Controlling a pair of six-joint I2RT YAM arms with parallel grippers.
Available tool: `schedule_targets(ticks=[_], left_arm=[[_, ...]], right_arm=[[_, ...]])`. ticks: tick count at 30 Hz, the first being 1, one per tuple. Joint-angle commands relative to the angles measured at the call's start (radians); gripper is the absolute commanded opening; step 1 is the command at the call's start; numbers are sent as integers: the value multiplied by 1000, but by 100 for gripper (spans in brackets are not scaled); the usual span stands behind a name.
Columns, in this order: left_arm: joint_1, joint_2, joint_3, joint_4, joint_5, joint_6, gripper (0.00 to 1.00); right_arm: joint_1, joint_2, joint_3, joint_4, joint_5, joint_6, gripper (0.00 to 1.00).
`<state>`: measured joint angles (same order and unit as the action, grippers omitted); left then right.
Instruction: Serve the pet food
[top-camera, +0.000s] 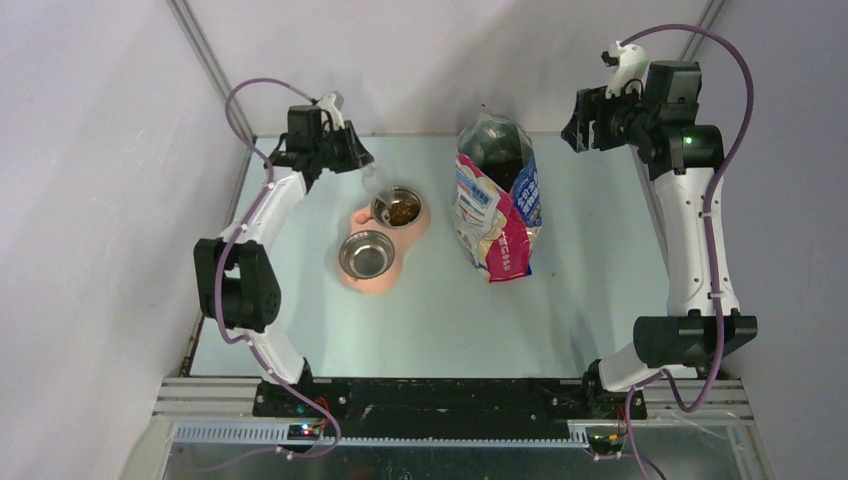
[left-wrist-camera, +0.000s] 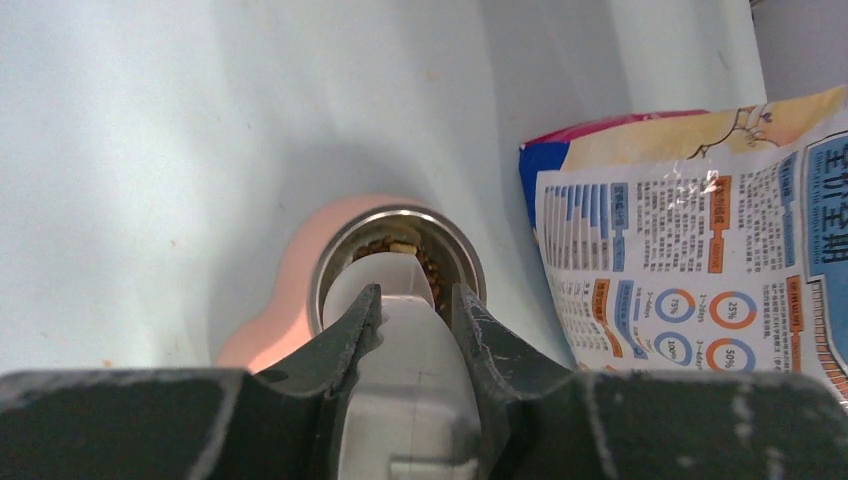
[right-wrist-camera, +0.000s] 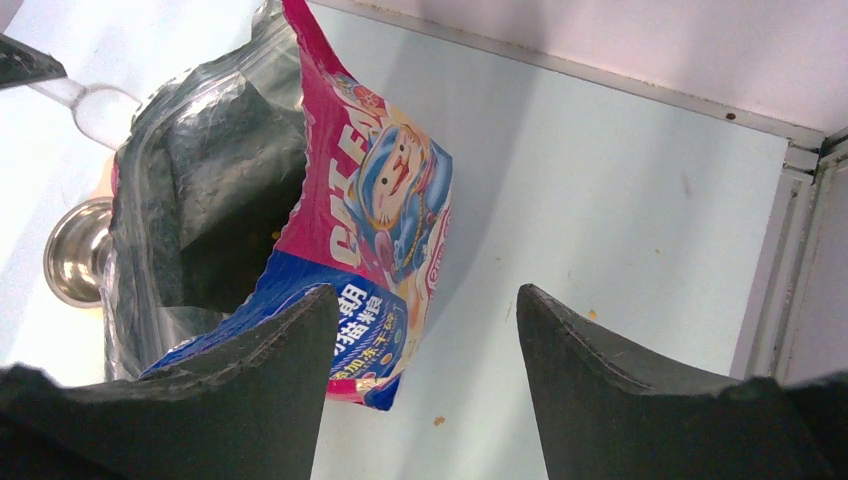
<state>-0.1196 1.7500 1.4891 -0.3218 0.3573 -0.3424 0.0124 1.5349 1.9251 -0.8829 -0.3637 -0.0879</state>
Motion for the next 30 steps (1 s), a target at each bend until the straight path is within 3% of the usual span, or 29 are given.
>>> schedule_targets(ticks=[1,8,19,25,30], left_arm=[[-11,-82,108,-32,-62,145,0],[-96,-124,275,-59,-42,321,0],[-258,-89,581,49,132,170,0],[-363,13,699,-52,168,215,0],[-456,69,701,-181,56,295,0]], right_arm=[[-3,-25,0,35,-19,-18,68],[-3,-6,0,34,-34,-10,69],[-3,51,20,22,-101,47,69],[-3,52,3,21,-122,65,68],[-3,40,0,22,-128,71,68]])
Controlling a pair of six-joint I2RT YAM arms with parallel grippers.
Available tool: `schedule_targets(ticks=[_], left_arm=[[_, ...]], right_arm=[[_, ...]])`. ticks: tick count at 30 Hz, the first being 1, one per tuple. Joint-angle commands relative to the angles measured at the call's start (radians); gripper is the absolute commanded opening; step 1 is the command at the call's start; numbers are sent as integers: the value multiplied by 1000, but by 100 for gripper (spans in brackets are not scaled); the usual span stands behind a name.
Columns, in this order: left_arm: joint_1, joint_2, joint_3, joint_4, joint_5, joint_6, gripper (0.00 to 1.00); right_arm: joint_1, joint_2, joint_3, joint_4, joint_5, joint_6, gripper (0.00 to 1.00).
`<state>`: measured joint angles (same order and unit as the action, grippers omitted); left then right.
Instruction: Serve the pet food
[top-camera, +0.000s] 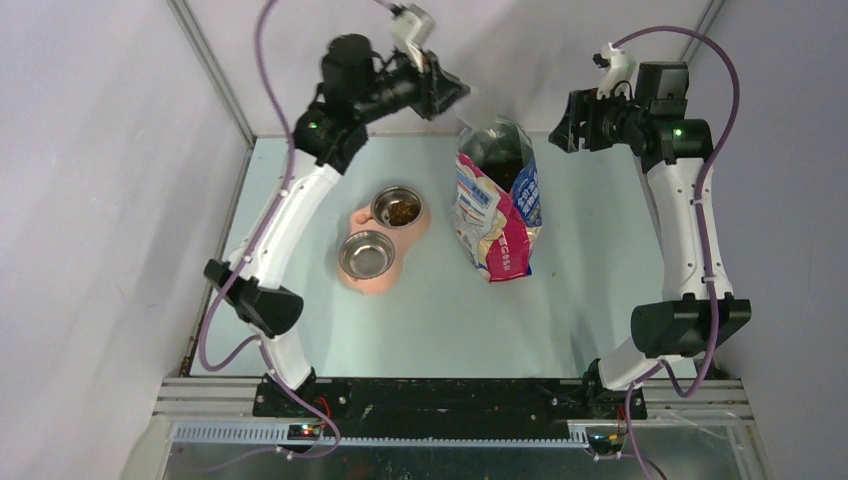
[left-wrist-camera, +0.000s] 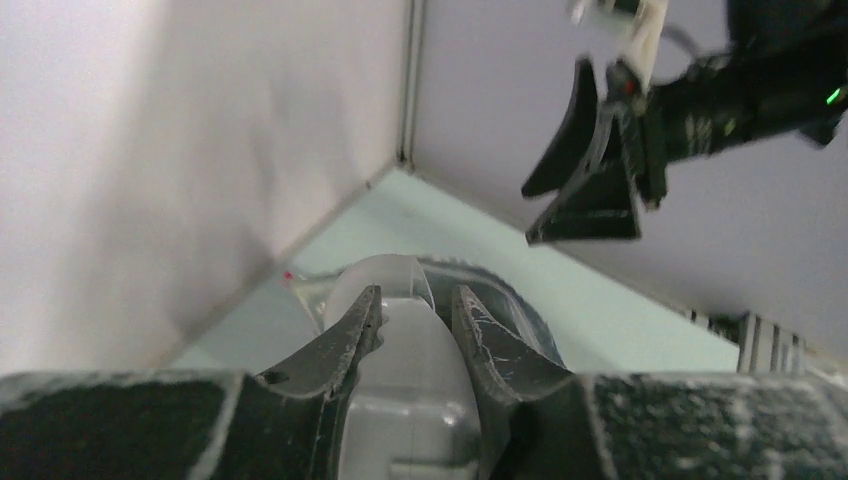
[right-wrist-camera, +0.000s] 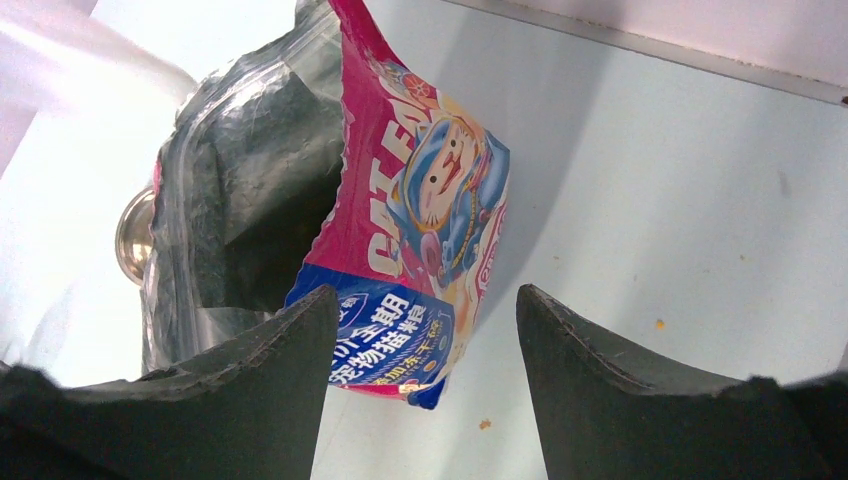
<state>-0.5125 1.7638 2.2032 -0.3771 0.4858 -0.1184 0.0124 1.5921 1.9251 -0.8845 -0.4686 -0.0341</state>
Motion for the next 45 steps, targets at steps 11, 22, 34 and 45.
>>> schedule_targets(ticks=[11,22,34,45], left_arm=[[-176,175,-35,-105,-446,12,0],[-243,320,-12,-105,-708,-27,0],[-274,346,-147,-134,-730,27,0],[-277,331,-203,-156,-462,-45,0]], right_arm=[[-3,-78,-55,35,-21,49,68],[-3,-95,-102,35,-46,84,67],[-3,-126,-144,39,-56,103,67],[-3,-140,-168,49,-54,112,66]])
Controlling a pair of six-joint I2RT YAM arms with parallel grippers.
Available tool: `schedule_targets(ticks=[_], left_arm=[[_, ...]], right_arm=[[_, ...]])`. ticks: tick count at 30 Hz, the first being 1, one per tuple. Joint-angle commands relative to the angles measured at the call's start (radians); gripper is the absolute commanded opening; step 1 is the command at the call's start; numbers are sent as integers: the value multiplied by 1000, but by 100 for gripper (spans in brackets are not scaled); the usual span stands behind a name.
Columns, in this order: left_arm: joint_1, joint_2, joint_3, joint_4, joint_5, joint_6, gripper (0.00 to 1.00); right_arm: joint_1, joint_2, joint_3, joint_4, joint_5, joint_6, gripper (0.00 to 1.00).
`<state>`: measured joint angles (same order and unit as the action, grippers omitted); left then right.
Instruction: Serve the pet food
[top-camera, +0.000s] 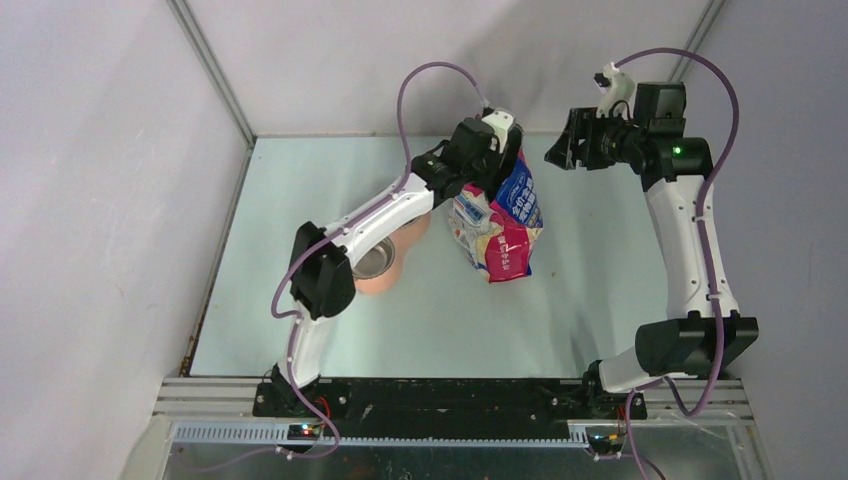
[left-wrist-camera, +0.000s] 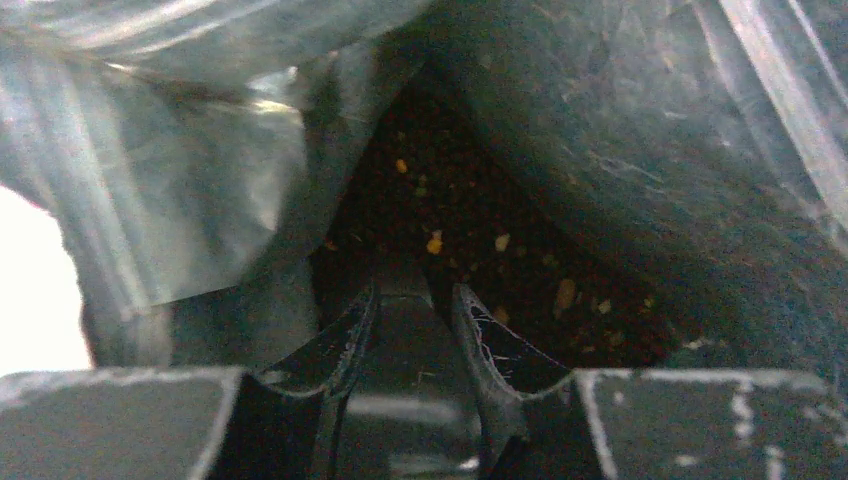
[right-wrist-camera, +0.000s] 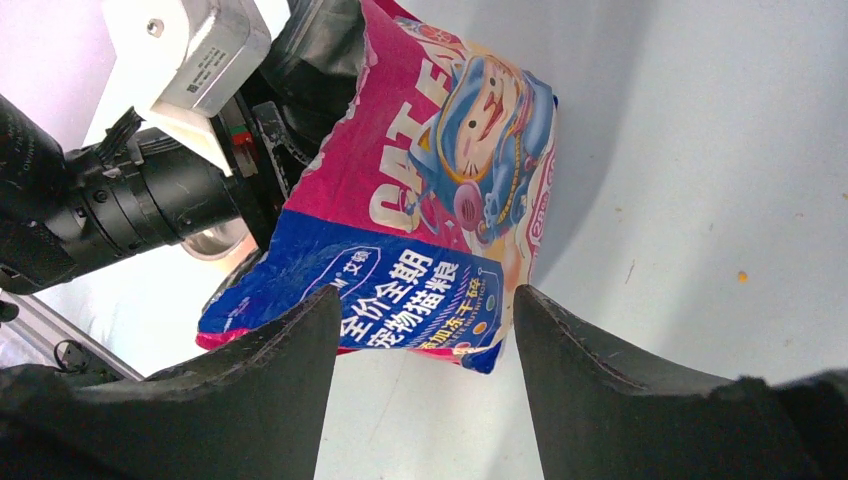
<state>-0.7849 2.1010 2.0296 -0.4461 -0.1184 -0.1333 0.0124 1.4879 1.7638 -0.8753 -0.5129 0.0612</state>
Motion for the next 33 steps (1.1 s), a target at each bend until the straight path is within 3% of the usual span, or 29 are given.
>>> schedule_targets(ticks=[1,13,19,33], left_arm=[[-4,-7,-33,-84,188,-45,0],[56,-19,-15,6,466,-269,0],[132,-11,-48,190,671,-476,0],[249,-49,-92,356,760,-747,0]], right_arm=[[-4,-37,-7,41,-9,17,66],[-3,-42,-7,32,6,17,66],[-3,-50,-9,24,28,8,66],[-38,-23,11,0,86,-34,66]])
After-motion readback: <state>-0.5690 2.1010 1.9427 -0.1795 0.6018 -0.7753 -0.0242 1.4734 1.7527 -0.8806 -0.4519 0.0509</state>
